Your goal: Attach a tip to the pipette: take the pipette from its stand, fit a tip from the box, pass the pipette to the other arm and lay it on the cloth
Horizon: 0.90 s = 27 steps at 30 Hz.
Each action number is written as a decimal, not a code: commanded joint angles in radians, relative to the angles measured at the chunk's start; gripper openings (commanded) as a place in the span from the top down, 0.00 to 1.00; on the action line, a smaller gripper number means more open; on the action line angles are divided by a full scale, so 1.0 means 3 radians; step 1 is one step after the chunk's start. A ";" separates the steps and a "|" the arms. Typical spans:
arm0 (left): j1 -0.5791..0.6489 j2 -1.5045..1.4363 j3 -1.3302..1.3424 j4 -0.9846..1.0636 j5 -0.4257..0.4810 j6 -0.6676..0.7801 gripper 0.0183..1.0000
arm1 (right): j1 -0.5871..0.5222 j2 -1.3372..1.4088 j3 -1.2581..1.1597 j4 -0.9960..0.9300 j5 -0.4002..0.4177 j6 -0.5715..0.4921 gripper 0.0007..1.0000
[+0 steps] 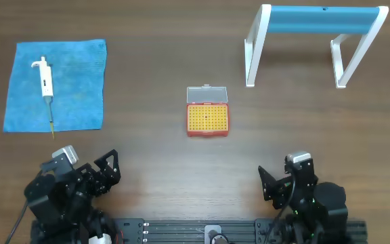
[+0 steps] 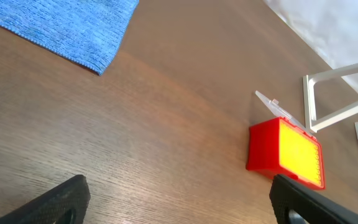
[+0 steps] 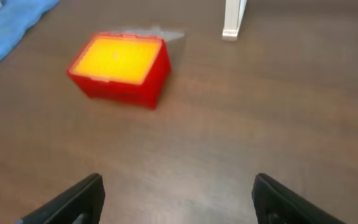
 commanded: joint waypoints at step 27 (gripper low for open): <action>-0.1236 -0.0598 -0.1560 0.3126 -0.0701 0.0968 0.06 | -0.0018 -0.0036 -0.0015 -0.0065 0.0029 0.0036 0.23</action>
